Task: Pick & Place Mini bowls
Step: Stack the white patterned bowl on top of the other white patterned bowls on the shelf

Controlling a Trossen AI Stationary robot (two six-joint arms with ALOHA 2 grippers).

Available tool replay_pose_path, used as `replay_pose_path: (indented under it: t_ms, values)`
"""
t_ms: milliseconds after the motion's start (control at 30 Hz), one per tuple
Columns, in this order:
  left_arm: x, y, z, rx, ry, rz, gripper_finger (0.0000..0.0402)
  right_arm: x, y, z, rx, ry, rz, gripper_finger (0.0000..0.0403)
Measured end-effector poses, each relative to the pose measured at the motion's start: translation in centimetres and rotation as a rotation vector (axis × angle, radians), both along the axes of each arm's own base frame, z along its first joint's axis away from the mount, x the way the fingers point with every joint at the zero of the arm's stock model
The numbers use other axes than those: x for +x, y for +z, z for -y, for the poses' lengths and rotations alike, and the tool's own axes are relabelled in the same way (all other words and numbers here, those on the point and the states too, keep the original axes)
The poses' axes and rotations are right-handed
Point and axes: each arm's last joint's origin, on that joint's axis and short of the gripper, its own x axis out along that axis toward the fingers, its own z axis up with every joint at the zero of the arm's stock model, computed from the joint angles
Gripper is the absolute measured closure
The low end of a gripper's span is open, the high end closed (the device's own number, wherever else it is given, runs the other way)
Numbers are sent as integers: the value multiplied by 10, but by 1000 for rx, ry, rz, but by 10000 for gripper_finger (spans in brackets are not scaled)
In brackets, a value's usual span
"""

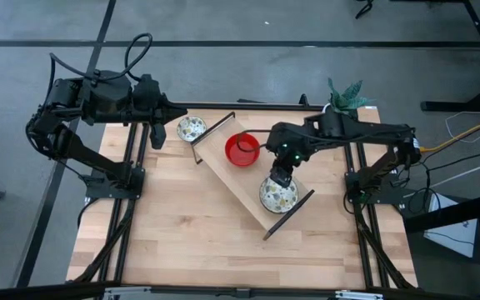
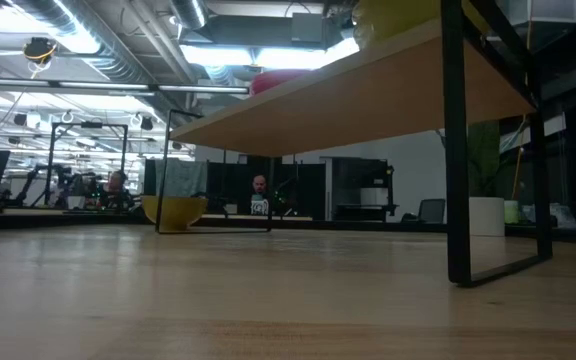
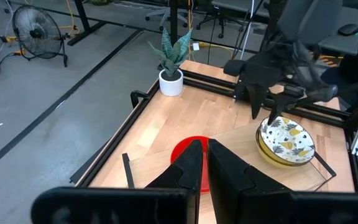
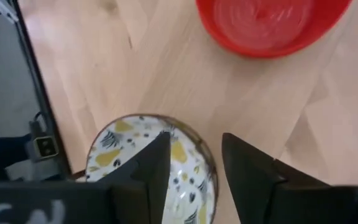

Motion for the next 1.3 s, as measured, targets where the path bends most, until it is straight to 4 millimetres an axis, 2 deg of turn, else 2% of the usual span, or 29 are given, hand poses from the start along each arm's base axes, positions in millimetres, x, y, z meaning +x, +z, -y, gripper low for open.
replay_pose_path:
  t_ms: [267, 467, 867, 1000, 1200, 1300]
  values:
    - [0, 0, 0, 0, 0, 0, 389, 3, 3, -6, -133, 0, 51, 267]
    - [0, 0, -1, 18, 36, 0, 387, 3, 14, -12, -179, 1, 165, 267]
    - [-1, 0, -2, 47, 76, -4, 387, -2, 24, -9, -273, 8, 224, 270]
    - [-1, 1, -3, 81, 99, -13, 387, -1, 25, -8, -286, 21, 237, 299]
    - [-2, 1, -5, 127, 146, -23, 391, 0, 26, -6, -309, 33, 247, 384]
    - [-3, 1, -6, 152, 180, -28, 389, 0, 26, -3, -318, 8, 245, 395]
